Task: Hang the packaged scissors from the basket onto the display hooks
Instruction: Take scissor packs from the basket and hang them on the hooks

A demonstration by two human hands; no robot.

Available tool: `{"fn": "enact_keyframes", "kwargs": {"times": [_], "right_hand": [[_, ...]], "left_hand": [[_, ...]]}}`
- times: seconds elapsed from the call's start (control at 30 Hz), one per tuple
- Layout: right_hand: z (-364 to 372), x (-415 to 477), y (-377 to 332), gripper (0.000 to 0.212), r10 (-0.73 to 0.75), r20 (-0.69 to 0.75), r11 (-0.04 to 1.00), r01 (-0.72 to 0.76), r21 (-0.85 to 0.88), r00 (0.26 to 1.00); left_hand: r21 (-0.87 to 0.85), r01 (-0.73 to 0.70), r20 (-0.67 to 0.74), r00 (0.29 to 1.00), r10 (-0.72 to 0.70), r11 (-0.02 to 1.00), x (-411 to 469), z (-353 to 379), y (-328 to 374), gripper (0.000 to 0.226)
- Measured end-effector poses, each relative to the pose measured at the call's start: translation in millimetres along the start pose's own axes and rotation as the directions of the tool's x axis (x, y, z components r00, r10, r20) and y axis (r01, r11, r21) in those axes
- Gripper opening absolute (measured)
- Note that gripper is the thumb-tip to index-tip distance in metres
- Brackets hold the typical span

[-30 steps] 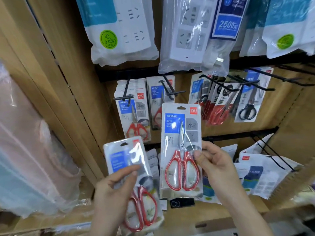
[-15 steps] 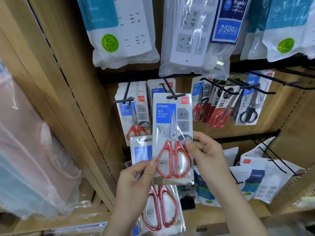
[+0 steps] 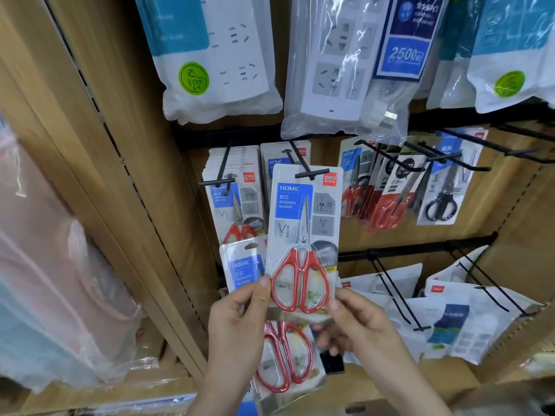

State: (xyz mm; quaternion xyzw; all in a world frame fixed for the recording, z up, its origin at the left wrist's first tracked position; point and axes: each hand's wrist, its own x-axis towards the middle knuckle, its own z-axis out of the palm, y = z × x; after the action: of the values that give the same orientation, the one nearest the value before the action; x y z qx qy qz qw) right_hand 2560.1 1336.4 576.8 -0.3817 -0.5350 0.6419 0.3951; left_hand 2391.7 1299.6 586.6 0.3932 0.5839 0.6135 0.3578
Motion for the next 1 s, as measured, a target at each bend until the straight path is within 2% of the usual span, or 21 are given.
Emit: {"fn": "enact_keyframes", "kwargs": {"times": [0.17,0.27,0.37,0.47,0.63,0.73,0.87,1.0], "right_hand": [[-2,-4,9,0.02,-0.072,-0.07,0.995,0.067,-0.08,0.995],[-5,-5,10,0.036,-0.099,-0.089,0.987,0.087,-0.132,0.991],[-5,-7,7,0.039,-0.121,-0.088,0.98,0.105,-0.167,0.989],[-8,-5,6,0.039,-0.143,-0.098,0.972,0.121,-0.201,0.985],[-12,-10,5,0.038,-0.11,-0.087,0.993,0.106,-0.046,0.99],[-12,-16,6,0.036,-0.066,-0.012,0.993,0.067,0.097,0.998],[-10,-23,5,0.045,-0.002,0.077,0.955,-0.021,0.296,0.997],[-11,-29,6,0.057,0.072,0.052,0.934,-0.086,0.348,0.996]], "left_hand": [[0.16,-0.07,0.081,0.995,0.058,0.985,10,-4,5,0.048],[0.218,-0.094,0.1,0.992,0.073,0.971,30,-8,25,0.04],[0.265,-0.158,0.13,0.983,0.128,0.951,43,-1,50,0.038],[0.27,-0.136,0.117,0.987,0.108,0.953,49,7,59,0.026],[0.27,-0.121,0.107,0.99,0.095,0.955,45,9,62,0.03],[0.234,-0.033,0.125,0.992,0.003,0.972,41,4,73,0.035],[0.2,0.104,0.158,0.978,-0.137,0.974,37,-3,80,0.034],[0.212,0.116,0.191,0.969,-0.158,0.97,35,-3,81,0.033]]}}
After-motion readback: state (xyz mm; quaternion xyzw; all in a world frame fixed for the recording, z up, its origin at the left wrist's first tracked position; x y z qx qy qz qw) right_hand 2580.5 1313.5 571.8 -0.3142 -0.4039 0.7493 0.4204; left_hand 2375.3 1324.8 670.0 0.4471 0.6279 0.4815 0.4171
